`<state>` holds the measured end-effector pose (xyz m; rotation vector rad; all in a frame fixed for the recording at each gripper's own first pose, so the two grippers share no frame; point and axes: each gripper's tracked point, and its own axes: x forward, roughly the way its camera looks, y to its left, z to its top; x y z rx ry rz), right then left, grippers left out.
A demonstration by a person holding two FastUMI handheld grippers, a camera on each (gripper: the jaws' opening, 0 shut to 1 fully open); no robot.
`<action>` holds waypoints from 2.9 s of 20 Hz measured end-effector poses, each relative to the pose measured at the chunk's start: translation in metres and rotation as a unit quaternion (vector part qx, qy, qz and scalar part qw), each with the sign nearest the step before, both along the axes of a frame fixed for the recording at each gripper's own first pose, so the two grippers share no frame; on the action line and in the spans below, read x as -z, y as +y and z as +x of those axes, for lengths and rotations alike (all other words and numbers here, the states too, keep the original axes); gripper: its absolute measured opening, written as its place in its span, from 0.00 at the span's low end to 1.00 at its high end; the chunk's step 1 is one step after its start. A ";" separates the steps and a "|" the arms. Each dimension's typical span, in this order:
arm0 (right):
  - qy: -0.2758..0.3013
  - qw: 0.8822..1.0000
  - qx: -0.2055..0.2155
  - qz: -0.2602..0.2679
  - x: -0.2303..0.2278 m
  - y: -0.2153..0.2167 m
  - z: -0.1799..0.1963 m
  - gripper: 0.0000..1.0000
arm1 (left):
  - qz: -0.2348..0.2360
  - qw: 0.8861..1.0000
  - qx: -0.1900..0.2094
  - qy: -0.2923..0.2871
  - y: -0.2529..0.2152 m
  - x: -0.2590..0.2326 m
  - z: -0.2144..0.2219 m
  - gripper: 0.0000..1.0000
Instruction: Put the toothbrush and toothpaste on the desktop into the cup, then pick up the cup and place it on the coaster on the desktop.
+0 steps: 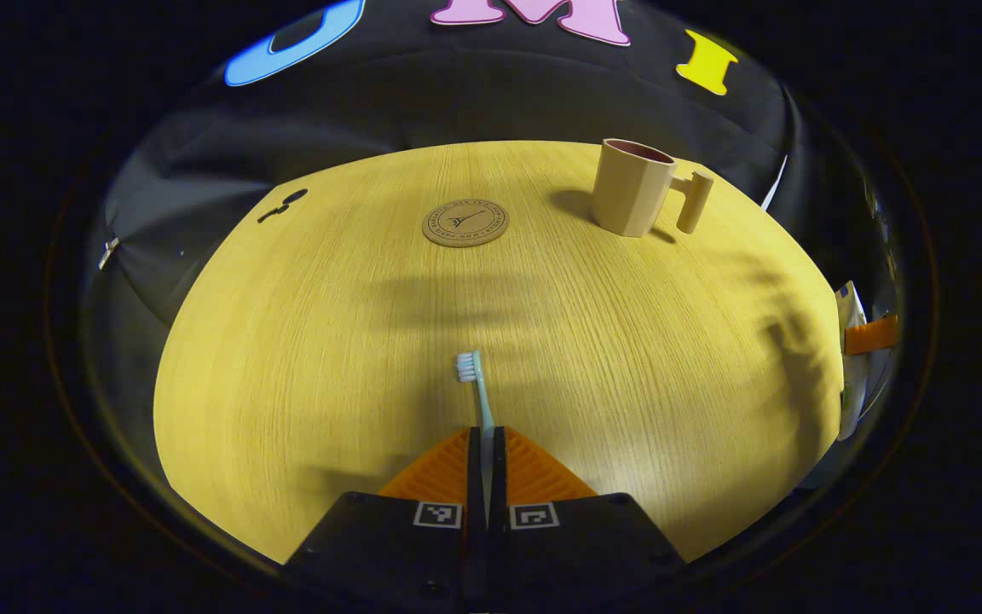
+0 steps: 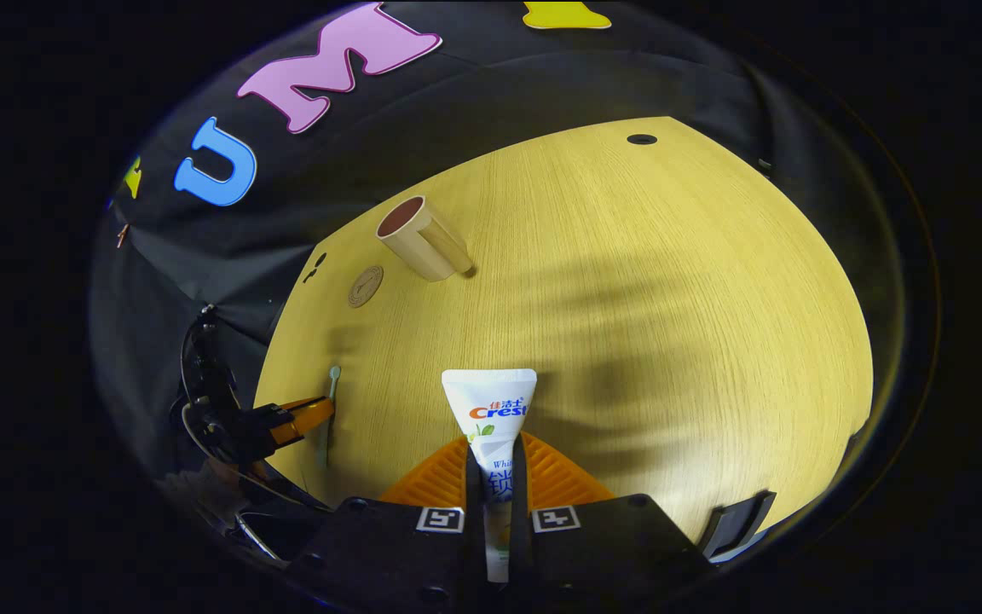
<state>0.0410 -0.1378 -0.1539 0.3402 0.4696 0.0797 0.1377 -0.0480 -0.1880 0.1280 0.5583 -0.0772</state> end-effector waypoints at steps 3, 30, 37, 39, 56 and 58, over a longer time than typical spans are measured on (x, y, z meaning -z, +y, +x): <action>-0.014 1.000 -0.006 0.005 -0.005 0.001 0.000 0.14 | -0.001 1.000 0.010 -0.022 -0.007 -0.014 -0.006 0.06; -0.393 0.914 -0.099 -0.026 -0.277 0.074 0.211 0.13 | -0.182 0.965 -0.010 -0.190 -0.079 -0.140 -0.101 0.06; -0.365 0.920 -0.113 -0.088 -0.232 0.085 0.248 0.14 | -0.192 0.961 -0.024 -0.196 -0.077 -0.138 -0.102 0.06; -0.356 0.922 -0.111 -0.108 -0.219 0.085 0.257 0.14 | -0.194 0.961 -0.026 -0.197 -0.077 -0.137 -0.100 0.06; -0.328 0.930 -0.129 -0.102 -0.187 0.089 0.253 0.41 | -0.205 0.955 -0.023 -0.213 -0.085 -0.149 -0.059 0.06; -0.336 0.930 -0.114 -0.097 -0.197 0.081 0.251 0.49 | -0.207 0.953 -0.016 -0.222 -0.090 -0.157 -0.050 0.06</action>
